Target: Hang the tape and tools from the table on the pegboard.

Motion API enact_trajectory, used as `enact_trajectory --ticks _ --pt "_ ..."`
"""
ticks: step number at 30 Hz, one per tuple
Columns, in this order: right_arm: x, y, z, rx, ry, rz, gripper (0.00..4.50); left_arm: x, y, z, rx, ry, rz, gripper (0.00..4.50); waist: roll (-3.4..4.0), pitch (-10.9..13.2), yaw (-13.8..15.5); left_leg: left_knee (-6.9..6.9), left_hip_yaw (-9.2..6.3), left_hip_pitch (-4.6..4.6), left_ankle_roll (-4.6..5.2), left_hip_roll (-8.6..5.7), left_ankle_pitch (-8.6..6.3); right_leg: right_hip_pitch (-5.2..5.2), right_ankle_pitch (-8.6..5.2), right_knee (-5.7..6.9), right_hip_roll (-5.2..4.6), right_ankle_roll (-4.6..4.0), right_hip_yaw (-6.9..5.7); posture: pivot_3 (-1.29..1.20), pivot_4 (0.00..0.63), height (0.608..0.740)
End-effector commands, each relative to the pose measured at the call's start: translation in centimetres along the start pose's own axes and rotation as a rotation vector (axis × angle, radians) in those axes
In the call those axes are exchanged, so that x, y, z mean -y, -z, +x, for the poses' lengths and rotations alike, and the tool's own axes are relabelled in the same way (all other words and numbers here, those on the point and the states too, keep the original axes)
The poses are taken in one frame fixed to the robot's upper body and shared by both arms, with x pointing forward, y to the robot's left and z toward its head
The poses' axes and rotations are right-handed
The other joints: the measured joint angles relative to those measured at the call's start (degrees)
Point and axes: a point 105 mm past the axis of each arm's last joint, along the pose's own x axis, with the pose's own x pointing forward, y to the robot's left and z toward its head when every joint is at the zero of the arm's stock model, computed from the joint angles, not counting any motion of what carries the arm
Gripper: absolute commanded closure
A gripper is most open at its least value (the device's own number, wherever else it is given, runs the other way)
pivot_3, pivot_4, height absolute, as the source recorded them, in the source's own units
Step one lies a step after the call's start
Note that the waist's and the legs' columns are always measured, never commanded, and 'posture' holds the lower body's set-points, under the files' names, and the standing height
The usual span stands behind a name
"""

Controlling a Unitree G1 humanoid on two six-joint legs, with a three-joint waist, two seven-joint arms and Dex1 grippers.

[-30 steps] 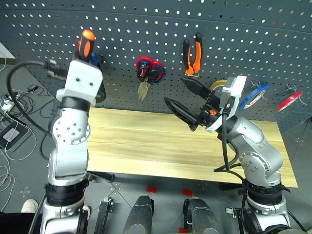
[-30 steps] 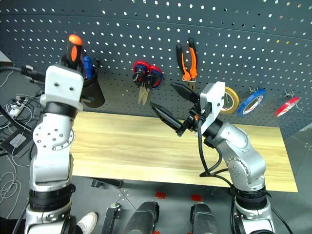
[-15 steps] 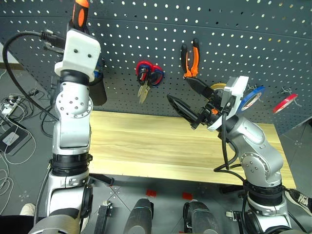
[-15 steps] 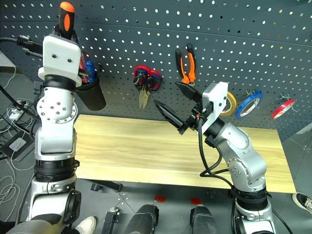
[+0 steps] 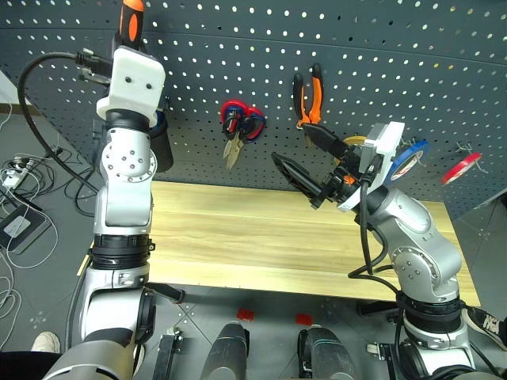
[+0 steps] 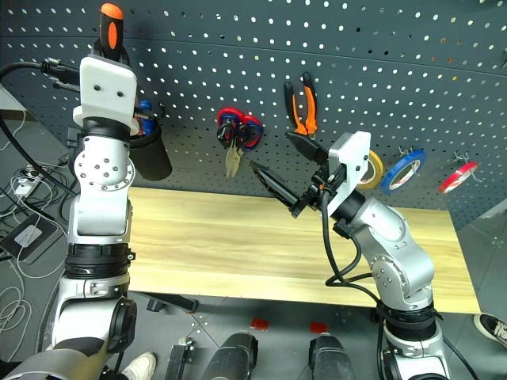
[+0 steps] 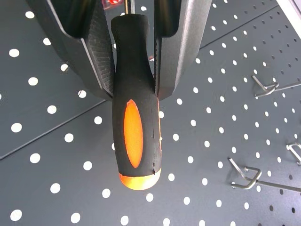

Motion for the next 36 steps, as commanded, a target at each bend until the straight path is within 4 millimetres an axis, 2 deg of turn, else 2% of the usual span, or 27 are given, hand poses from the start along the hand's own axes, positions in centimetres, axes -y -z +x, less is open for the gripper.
enact_trajectory --ticks 1,8,12,17,19,29,34,36 --pt "-0.1 -0.6 -0.1 0.013 -0.002 -0.031 0.00 -0.6 -0.3 -0.3 0.009 -0.025 -0.013 3.66 0.00 0.0 0.0 0.00 0.00 0.01 0.00 0.00 0.00 0.00 0.00 0.04 0.00 0.00 -0.01 0.16 0.164 0.740" --pt "0.1 -0.1 -0.4 -0.007 0.001 -0.035 0.00 -0.8 2.5 -1.7 -0.135 -0.074 -0.096 3.66 0.00 0.0 -0.2 0.05 -0.01 0.02 0.00 0.00 0.00 -0.01 0.00 0.17 -0.01 0.00 -0.03 0.17 0.173 0.740" --pt "0.1 -0.1 -0.4 -0.012 -0.005 -0.033 0.00 -0.5 1.9 -1.9 -0.109 -0.049 -0.077 3.66 0.00 0.0 -0.2 0.04 -0.01 0.03 0.00 0.02 0.00 -0.03 0.00 0.21 -0.01 0.00 -0.05 0.17 0.175 0.740" --pt "0.1 0.0 -0.5 -0.015 -0.007 -0.032 0.00 -0.7 2.4 -2.2 -0.136 -0.055 -0.080 3.66 0.00 0.0 -0.2 0.04 -0.02 0.04 0.00 0.01 0.00 -0.02 0.00 0.22 -0.01 0.00 -0.05 0.17 0.178 0.740" --pt "0.1 0.0 -0.4 -0.016 -0.007 -0.032 0.00 -0.8 2.4 -2.2 -0.138 -0.060 -0.079 2.92 0.00 0.0 -0.2 0.05 -0.01 0.04 0.00 0.01 0.00 -0.02 0.00 0.22 -0.01 0.00 -0.04 0.17 0.180 0.740" --pt "0.3 0.2 -0.4 -0.025 -0.004 -0.043 0.00 -0.8 2.3 -1.9 -0.139 -0.067 -0.098 0.08 0.00 0.0 0.0 0.10 -0.01 0.04 0.00 0.00 0.00 0.00 0.00 0.23 -0.02 0.00 -0.04 0.17 0.179 0.740" --pt "0.4 0.2 -0.6 -0.030 -0.002 -0.049 0.00 -0.9 2.4 -1.9 -0.149 -0.061 -0.099 0.02 0.00 0.0 0.0 0.10 -0.01 0.04 0.00 0.00 0.00 0.00 0.00 0.24 -0.02 0.00 -0.04 0.16 0.180 0.740" --pt "0.4 0.1 -0.6 -0.032 0.000 -0.052 0.00 -0.5 1.7 -2.0 -0.121 -0.024 -0.159 0.02 0.00 0.0 0.0 0.10 -0.01 0.04 0.00 0.00 0.00 0.00 0.00 0.24 -0.02 0.00 -0.04 0.16 0.182 0.740"
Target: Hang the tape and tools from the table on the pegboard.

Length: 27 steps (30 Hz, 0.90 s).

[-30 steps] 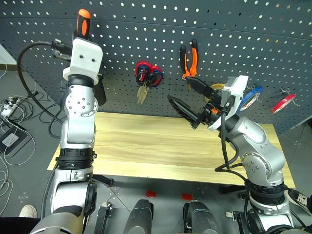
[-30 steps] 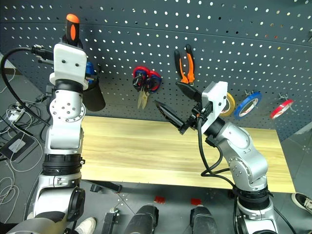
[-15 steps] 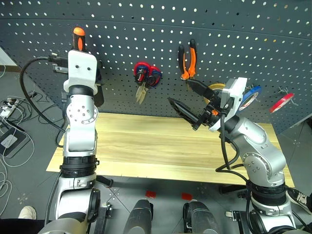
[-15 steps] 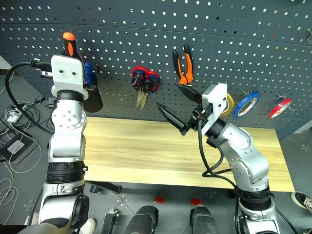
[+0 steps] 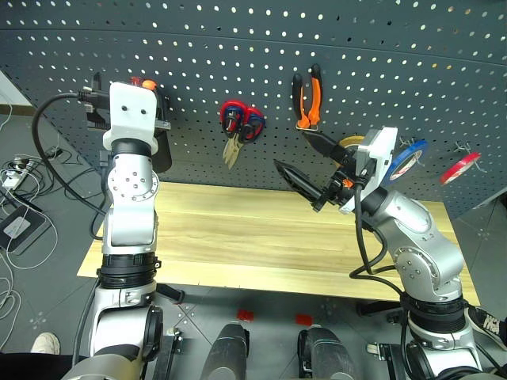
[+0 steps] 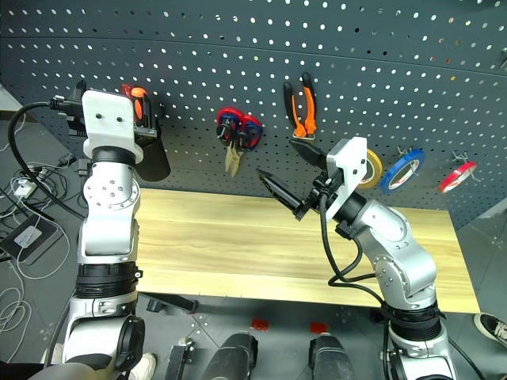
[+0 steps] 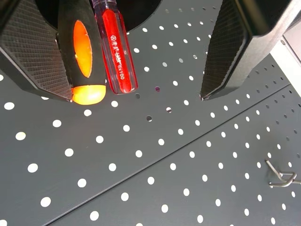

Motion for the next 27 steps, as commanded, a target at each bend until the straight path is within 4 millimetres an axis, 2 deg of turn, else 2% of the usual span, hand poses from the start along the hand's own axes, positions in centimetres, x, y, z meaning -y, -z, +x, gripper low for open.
enact_trajectory --ticks 1,8,13,16,19,24,27 --pt "-0.1 -1.0 -0.2 0.034 -0.012 -0.032 0.00 -0.4 -2.9 0.0 0.105 0.038 -0.083 0.02 0.00 0.0 0.0 0.00 0.00 -0.01 0.00 0.00 0.00 0.00 0.00 0.00 0.00 0.00 -0.01 0.17 0.182 0.740" --pt "0.1 -1.0 -0.6 0.020 -0.004 -0.055 0.00 0.3 -4.9 -1.3 0.162 0.123 -0.121 0.02 0.00 0.0 0.0 0.01 0.00 0.00 0.00 0.02 0.00 0.01 0.00 -0.01 0.00 0.00 0.00 0.18 0.182 0.740" --pt "0.2 -0.2 -1.8 -0.031 0.017 -0.070 0.00 2.1 -4.5 -3.7 0.120 0.232 -0.196 0.02 0.01 0.0 0.1 0.01 0.00 0.00 0.00 0.01 0.00 0.03 0.00 0.00 -0.01 0.00 0.01 0.18 0.186 0.740" --pt "0.3 0.7 -2.8 -0.087 0.057 -0.090 0.00 3.9 -3.4 -6.1 0.044 0.329 -0.243 0.02 0.01 0.0 0.2 0.02 0.01 0.00 0.01 0.01 -0.01 0.05 0.00 -0.02 -0.02 0.00 0.05 0.18 0.187 0.740" --pt "1.3 2.2 -4.0 -0.164 0.173 -0.139 0.00 6.3 -0.9 -9.0 -0.106 0.433 -0.322 0.02 0.04 0.0 0.2 0.02 0.01 0.03 0.02 0.02 -0.01 0.08 0.00 -0.02 -0.01 -0.01 0.05 0.18 0.189 0.740" --pt "2.7 4.4 -5.5 -0.259 0.337 -0.178 0.00 8.4 1.8 -12.4 -0.284 0.496 -0.391 0.02 0.07 -0.1 0.2 0.03 0.01 0.08 0.03 0.03 -0.01 0.10 0.00 -0.12 0.00 -0.01 0.08 0.18 0.188 0.740" --pt "3.9 6.4 -7.1 -0.354 0.483 -0.182 0.00 9.9 4.8 -14.7 -0.442 0.547 -0.428 0.02 0.20 -0.5 0.2 0.02 0.03 0.11 0.03 0.03 -0.01 0.12 -0.01 -0.15 0.00 -0.01 0.11 0.17 0.184 0.740"
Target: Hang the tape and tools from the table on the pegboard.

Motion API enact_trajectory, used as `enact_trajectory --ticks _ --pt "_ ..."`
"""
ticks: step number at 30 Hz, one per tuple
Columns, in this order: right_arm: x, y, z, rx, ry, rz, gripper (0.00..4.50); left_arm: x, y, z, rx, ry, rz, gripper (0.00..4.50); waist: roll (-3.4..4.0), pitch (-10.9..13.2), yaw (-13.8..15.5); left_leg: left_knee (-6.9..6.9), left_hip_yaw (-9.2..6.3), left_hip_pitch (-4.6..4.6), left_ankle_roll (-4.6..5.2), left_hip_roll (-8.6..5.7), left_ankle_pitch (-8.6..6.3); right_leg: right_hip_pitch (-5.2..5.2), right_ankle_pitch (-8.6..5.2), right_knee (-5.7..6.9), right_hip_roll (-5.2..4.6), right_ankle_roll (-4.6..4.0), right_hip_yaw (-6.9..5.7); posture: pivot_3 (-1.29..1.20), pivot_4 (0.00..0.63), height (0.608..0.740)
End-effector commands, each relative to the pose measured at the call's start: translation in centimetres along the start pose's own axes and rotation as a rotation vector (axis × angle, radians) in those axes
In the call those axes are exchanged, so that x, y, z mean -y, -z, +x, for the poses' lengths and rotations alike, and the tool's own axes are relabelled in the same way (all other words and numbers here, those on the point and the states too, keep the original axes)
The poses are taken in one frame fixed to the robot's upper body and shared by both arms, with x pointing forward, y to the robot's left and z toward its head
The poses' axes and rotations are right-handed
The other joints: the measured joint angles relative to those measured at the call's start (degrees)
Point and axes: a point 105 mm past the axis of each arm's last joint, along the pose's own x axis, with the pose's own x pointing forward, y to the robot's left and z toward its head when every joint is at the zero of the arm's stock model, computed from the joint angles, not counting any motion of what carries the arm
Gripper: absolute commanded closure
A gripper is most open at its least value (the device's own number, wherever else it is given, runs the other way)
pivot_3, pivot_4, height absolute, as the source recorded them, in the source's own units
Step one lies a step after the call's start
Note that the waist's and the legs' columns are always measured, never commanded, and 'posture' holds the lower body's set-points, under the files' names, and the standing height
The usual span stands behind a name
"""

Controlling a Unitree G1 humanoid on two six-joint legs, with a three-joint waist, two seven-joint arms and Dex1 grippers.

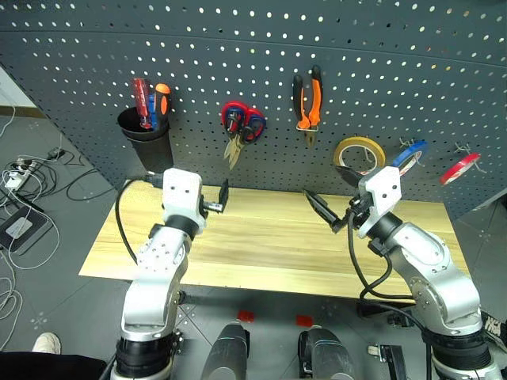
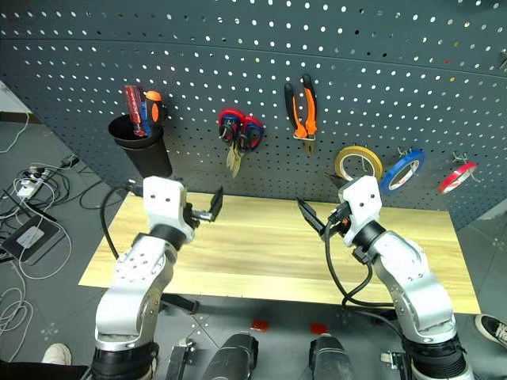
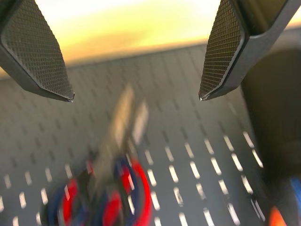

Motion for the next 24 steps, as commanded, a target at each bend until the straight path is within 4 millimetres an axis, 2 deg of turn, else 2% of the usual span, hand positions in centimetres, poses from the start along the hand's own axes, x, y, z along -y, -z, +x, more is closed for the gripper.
enact_trajectory --ticks 1,4,6,11,15,18,24 --pt "1.5 2.1 -0.7 -0.092 0.161 -0.019 0.00 0.8 2.4 -0.5 -0.087 0.029 -0.067 0.02 0.09 -0.3 0.0 -0.03 0.01 0.02 0.00 -0.01 0.00 0.00 0.00 -0.03 -0.01 0.00 0.04 0.17 0.181 0.740" --pt "2.9 5.2 -1.8 -0.219 0.294 0.035 0.00 0.6 4.1 -0.2 -0.149 0.027 -0.099 0.02 0.09 -0.7 0.2 -0.08 0.02 0.06 0.00 0.00 0.00 0.06 0.00 -0.13 0.00 0.00 0.00 0.16 0.174 0.740" --pt "3.4 6.6 -2.3 -0.276 0.342 0.043 0.00 0.7 5.0 0.0 -0.180 0.035 -0.102 0.02 0.12 -0.8 0.2 -0.12 0.05 0.16 0.00 -0.01 0.00 0.14 0.00 -0.17 0.00 0.00 0.02 0.16 0.164 0.740" --pt "3.5 9.9 -3.9 -0.403 0.439 0.115 0.00 0.7 7.4 0.0 -0.237 0.042 -0.112 0.02 0.44 -1.4 0.1 -0.39 0.07 0.78 0.04 0.02 -0.02 0.84 -0.01 -0.62 0.03 -0.01 0.03 0.15 0.156 0.740" --pt "3.0 11.7 -4.8 -0.475 0.481 0.192 0.00 1.4 8.9 -0.4 -0.274 0.077 -0.105 0.02 0.70 -1.8 0.0 -0.40 0.09 0.78 0.05 0.01 -0.03 0.85 -0.01 -0.67 0.03 -0.01 0.06 0.14 0.153 0.740" --pt "2.8 12.4 -5.1 -0.502 0.483 0.206 0.00 1.9 9.4 -0.6 -0.285 0.099 -0.106 0.02 0.77 -2.1 0.0 -0.39 0.10 0.78 0.06 0.00 -0.04 0.86 -0.01 -0.67 0.03 -0.01 0.07 0.14 0.153 0.740" --pt "2.6 12.3 -5.3 -0.502 0.485 0.205 0.00 2.1 9.4 -0.6 -0.287 0.104 -0.108 0.02 0.81 -2.2 -0.1 -0.39 0.09 0.78 0.23 0.00 -0.13 0.87 -0.01 -0.67 0.03 -0.01 0.07 0.13 0.160 0.740"
